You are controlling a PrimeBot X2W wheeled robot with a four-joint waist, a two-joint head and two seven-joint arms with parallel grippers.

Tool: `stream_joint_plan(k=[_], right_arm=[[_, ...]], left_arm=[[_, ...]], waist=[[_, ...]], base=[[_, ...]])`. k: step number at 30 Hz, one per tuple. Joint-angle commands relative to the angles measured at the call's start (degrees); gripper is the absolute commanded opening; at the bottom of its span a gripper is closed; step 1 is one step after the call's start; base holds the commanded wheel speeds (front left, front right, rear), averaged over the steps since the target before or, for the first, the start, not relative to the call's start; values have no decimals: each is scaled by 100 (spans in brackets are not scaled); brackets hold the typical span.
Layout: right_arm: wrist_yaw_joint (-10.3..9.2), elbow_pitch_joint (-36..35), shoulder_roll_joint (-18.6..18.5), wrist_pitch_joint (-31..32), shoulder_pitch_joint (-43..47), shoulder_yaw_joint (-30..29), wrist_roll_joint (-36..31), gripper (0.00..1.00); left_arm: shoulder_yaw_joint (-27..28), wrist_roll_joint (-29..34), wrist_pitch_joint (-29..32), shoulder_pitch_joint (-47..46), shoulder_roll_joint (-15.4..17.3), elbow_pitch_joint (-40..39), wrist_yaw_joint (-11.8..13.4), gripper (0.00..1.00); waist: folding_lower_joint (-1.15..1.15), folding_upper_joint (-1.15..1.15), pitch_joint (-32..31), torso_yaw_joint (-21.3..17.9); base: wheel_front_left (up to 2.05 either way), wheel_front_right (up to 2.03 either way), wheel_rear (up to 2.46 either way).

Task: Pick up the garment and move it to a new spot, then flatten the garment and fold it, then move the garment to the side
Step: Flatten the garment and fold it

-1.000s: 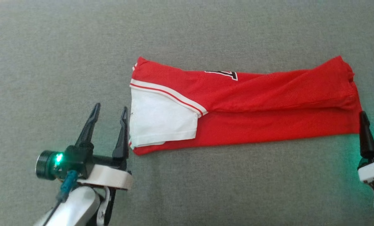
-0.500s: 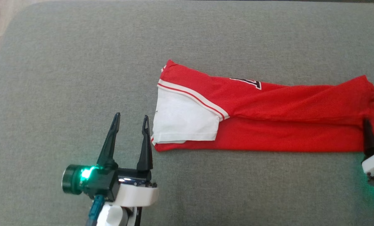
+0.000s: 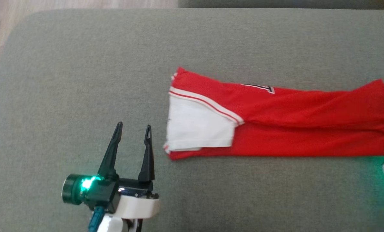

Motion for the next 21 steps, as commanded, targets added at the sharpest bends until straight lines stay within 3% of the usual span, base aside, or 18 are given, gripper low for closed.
stream_joint_plan(k=[1, 5, 9, 16, 21], right_arm=[[-5, -243, -373, -58, 10, -61, 33, 0], [-5, -817, -644, 170, -29, -204, 305, 0], [-5, -1838, -621, 549, -56, -153, 717, 0], [-5, -3515, 131, 1251, -95, 437, 1130, 0], [-5, -3844, 863, 1461, -341, 1043, 889, 0]], left_arm=[[270, 75, -53, -43, -38, -155, -47, 100], [420, 179, -53, 19, -103, -148, -181, 100], [521, 244, -53, 70, -177, -108, -301, 100], [542, 335, -53, 28, -328, -21, -490, 100], [560, 360, -53, -19, -396, 31, -585, 100]], waist=[[0, 0, -55, -69], [0, 0, -102, -200], [0, 0, -140, -292], [0, 0, -117, -252], [0, 0, -46, -75]], base=[[0, 0, 0], [0, 0, 0], [0, 0, 0], [0, 0, 0], [0, 0, 0]])
